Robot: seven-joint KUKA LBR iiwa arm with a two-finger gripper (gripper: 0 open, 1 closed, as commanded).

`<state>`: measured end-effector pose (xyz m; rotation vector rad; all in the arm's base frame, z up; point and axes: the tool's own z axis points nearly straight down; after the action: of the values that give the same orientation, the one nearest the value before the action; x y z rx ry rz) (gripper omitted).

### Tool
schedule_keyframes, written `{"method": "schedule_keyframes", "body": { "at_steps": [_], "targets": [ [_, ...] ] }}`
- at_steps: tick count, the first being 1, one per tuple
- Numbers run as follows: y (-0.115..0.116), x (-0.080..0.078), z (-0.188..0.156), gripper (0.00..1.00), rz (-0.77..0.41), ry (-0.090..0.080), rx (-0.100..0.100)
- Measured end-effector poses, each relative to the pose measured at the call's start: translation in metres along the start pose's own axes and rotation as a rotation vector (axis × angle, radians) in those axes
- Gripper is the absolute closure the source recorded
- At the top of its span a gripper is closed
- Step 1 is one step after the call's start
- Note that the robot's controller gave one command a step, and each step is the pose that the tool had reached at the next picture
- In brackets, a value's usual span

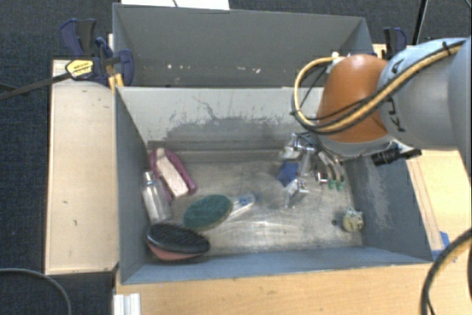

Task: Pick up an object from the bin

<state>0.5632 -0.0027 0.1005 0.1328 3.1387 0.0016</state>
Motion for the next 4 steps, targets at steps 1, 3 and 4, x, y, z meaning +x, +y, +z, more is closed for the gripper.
{"method": "schedule_keyframes", "body": {
  "at_steps": [1, 3, 4],
  "targets": [
    [0.045, 0.022, 0.026, 0.00, 0.081, -0.011, 0.001],
    [0.128, 0.027, 0.025, 1.00, -0.186, -0.019, -0.004],
    [0.128, 0.026, 0.011, 1.00, -0.188, -0.004, 0.000]
  ]
}}
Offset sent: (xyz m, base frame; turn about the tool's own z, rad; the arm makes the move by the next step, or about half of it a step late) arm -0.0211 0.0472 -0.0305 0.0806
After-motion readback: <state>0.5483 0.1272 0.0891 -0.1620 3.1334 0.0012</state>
